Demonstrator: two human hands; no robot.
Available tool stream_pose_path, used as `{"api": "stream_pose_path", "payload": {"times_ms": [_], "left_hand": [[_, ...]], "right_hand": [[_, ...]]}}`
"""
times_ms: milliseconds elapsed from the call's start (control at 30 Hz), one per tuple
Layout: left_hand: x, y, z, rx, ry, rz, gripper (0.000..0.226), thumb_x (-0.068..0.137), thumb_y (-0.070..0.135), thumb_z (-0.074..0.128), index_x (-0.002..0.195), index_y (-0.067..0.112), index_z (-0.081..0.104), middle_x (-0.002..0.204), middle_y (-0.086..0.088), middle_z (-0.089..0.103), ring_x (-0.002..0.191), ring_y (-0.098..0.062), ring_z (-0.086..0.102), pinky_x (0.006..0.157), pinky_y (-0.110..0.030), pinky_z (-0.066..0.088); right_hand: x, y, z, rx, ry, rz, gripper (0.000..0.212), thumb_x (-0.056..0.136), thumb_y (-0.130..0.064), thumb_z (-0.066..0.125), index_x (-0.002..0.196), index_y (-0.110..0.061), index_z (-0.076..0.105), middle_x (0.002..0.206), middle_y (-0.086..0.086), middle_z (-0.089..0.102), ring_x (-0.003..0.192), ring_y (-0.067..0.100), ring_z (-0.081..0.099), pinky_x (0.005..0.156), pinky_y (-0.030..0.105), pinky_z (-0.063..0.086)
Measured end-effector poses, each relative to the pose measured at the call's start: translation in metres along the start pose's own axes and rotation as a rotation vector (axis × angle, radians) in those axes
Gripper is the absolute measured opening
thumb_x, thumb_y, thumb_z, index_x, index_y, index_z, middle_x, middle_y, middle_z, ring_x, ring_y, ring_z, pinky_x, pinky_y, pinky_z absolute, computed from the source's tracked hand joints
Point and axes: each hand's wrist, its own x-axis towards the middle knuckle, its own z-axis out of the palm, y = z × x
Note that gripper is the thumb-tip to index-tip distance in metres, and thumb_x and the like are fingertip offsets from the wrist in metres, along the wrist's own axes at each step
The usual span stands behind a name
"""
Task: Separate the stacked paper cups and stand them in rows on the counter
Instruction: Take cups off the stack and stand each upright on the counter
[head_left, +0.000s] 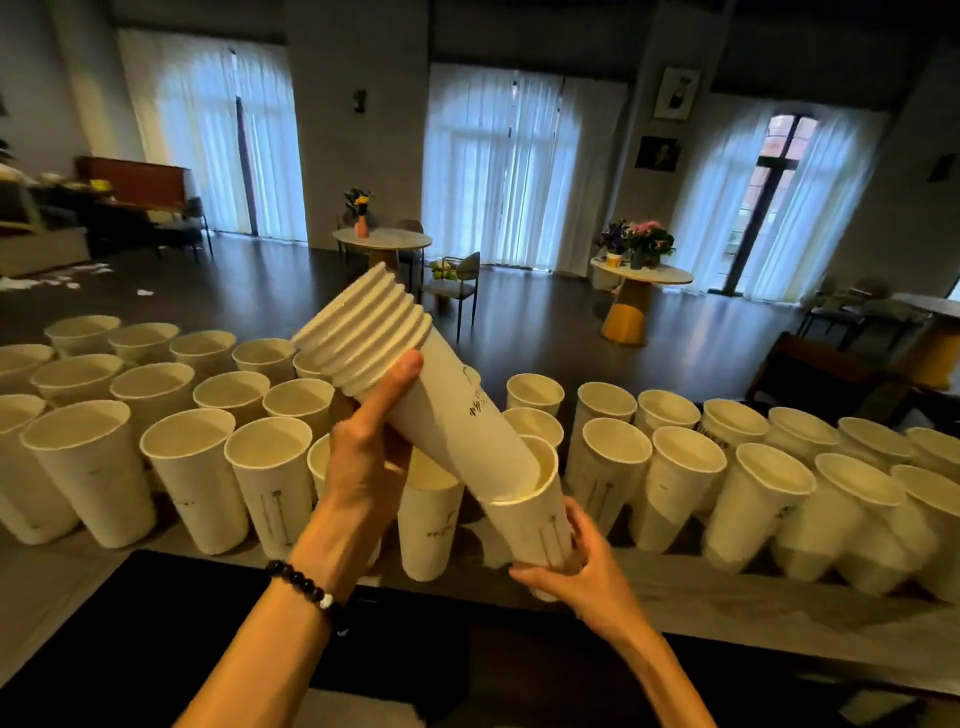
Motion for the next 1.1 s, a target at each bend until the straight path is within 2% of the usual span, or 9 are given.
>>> {"api": "stream_pose_path", "payload": {"times_ms": [167, 300, 500, 600, 733, 833, 867, 967, 1100], "left_hand": [[0.012, 0.022, -0.002, -0.092, 0.09, 0.137, 0.099, 0.051, 0.048, 0.093, 0.137, 0.014, 0.057, 0.142, -0.022, 0.054, 0.133, -0.036, 0.052, 0.106, -0.051, 0.048], [0.014, 0.02, -0.005, -0.06, 0.1, 0.179, 0.105, 0.054, 0.047, 0.092, 0.143, 0.011, 0.05, 0.145, -0.022, 0.052, 0.134, -0.037, 0.051, 0.106, -0.05, 0.047], [0.015, 0.009, 0.003, -0.042, 0.061, 0.142, 0.103, 0.055, 0.045, 0.092, 0.143, 0.012, 0.05, 0.136, -0.019, 0.06, 0.13, -0.036, 0.054, 0.096, -0.045, 0.052], [0.012, 0.001, 0.014, -0.008, -0.012, 0.105, 0.083, 0.054, 0.046, 0.091, 0.127, 0.018, 0.062, 0.118, -0.009, 0.071, 0.115, -0.027, 0.065, 0.091, -0.043, 0.055], [0.005, -0.011, 0.028, 0.013, -0.167, 0.041, 0.06, 0.054, 0.043, 0.09, 0.109, 0.025, 0.075, 0.109, -0.005, 0.075, 0.107, -0.024, 0.069, 0.097, -0.047, 0.055], [-0.004, -0.026, 0.04, 0.004, -0.23, -0.086, 0.088, 0.045, 0.042, 0.094, 0.123, 0.017, 0.061, 0.109, -0.007, 0.074, 0.11, -0.028, 0.068, 0.096, -0.045, 0.056], [-0.007, -0.032, 0.044, 0.001, -0.252, -0.134, 0.096, 0.043, 0.041, 0.096, 0.126, 0.014, 0.057, 0.111, -0.009, 0.073, 0.112, -0.031, 0.067, 0.096, -0.046, 0.056], [-0.017, -0.048, 0.055, 0.096, -0.343, -0.194, 0.093, 0.042, 0.045, 0.096, 0.122, 0.015, 0.059, 0.106, -0.006, 0.074, 0.105, -0.026, 0.07, 0.084, -0.04, 0.059], [-0.028, -0.059, 0.065, 0.215, -0.393, -0.155, 0.082, 0.042, 0.046, 0.095, 0.113, 0.022, 0.062, 0.099, 0.002, 0.075, 0.096, -0.017, 0.071, 0.081, -0.034, 0.059]], "right_hand": [[0.025, 0.037, 0.005, 0.087, 0.015, 0.052, 0.106, 0.062, -0.01, 0.09, 0.142, -0.035, 0.026, 0.128, -0.016, 0.044, 0.13, 0.011, 0.042, 0.103, 0.031, 0.038], [0.041, 0.054, 0.014, 0.107, -0.004, 0.043, 0.106, 0.059, -0.026, 0.093, 0.14, -0.041, 0.026, 0.136, -0.014, 0.047, 0.127, 0.009, 0.045, 0.103, 0.032, 0.041], [0.05, 0.054, 0.016, 0.105, -0.017, 0.058, 0.106, 0.057, -0.028, 0.094, 0.144, -0.033, 0.033, 0.134, -0.015, 0.051, 0.128, 0.01, 0.047, 0.103, 0.035, 0.044], [0.045, 0.052, 0.01, 0.015, -0.005, 0.038, 0.105, 0.049, -0.035, 0.096, 0.138, -0.036, 0.042, 0.132, -0.019, 0.056, 0.124, 0.003, 0.051, 0.1, 0.03, 0.047], [0.024, 0.032, -0.01, -0.009, 0.064, 0.037, 0.059, 0.064, -0.017, 0.09, 0.114, -0.025, 0.059, 0.104, -0.018, 0.063, 0.096, -0.005, 0.058, 0.07, 0.013, 0.052], [0.005, 0.004, -0.027, 0.165, 0.01, 0.051, 0.015, 0.09, -0.003, 0.064, 0.104, -0.007, 0.066, 0.089, -0.009, 0.067, 0.095, 0.007, 0.062, 0.062, 0.009, 0.05], [-0.002, -0.006, -0.031, 0.233, -0.03, 0.032, 0.015, 0.097, -0.008, 0.054, 0.101, -0.013, 0.067, 0.087, -0.009, 0.071, 0.095, 0.01, 0.064, 0.066, 0.011, 0.051], [-0.017, -0.028, -0.039, 0.48, -0.203, 0.084, 0.048, 0.1, -0.043, 0.029, 0.106, -0.028, 0.074, 0.102, -0.002, 0.075, 0.097, 0.018, 0.069, 0.084, 0.03, 0.058], [-0.022, -0.032, -0.04, 0.57, -0.257, -0.016, 0.063, 0.07, -0.069, 0.068, 0.116, -0.026, 0.07, 0.112, 0.013, 0.072, 0.096, 0.025, 0.071, 0.081, 0.038, 0.059]]}}
